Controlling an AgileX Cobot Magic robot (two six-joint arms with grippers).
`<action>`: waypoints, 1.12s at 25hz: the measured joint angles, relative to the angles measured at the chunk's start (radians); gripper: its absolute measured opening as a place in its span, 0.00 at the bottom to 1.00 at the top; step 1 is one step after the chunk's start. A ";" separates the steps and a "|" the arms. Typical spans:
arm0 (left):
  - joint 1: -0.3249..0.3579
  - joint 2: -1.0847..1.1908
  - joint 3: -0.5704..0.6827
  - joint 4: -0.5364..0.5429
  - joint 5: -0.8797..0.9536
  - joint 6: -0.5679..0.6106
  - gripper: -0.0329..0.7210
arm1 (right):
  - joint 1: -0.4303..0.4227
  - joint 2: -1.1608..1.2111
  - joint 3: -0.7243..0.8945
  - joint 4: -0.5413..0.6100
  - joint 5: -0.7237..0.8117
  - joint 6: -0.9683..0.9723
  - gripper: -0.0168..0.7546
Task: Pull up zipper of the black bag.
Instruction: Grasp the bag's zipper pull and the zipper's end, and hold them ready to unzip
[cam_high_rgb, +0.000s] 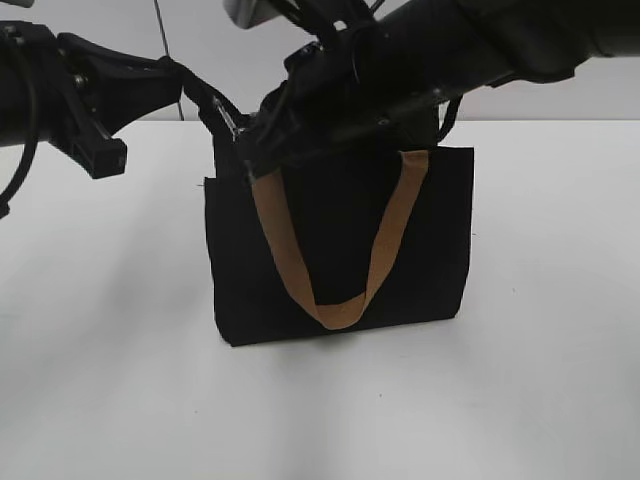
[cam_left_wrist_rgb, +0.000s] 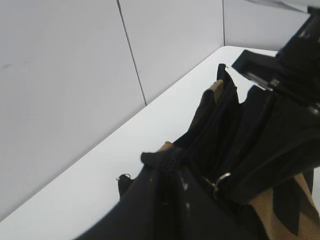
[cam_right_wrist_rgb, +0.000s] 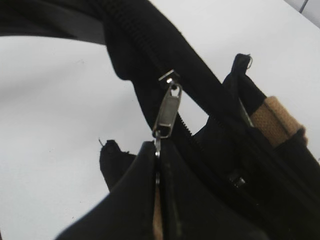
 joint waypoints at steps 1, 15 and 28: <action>0.000 0.000 0.000 0.000 0.000 0.000 0.09 | -0.012 -0.001 0.000 0.000 0.015 0.016 0.02; 0.000 -0.026 0.002 0.005 0.008 0.000 0.09 | -0.163 -0.040 0.000 0.004 0.140 0.097 0.02; -0.001 -0.130 0.010 0.014 0.105 0.000 0.09 | -0.166 -0.040 0.000 -0.007 0.160 0.109 0.02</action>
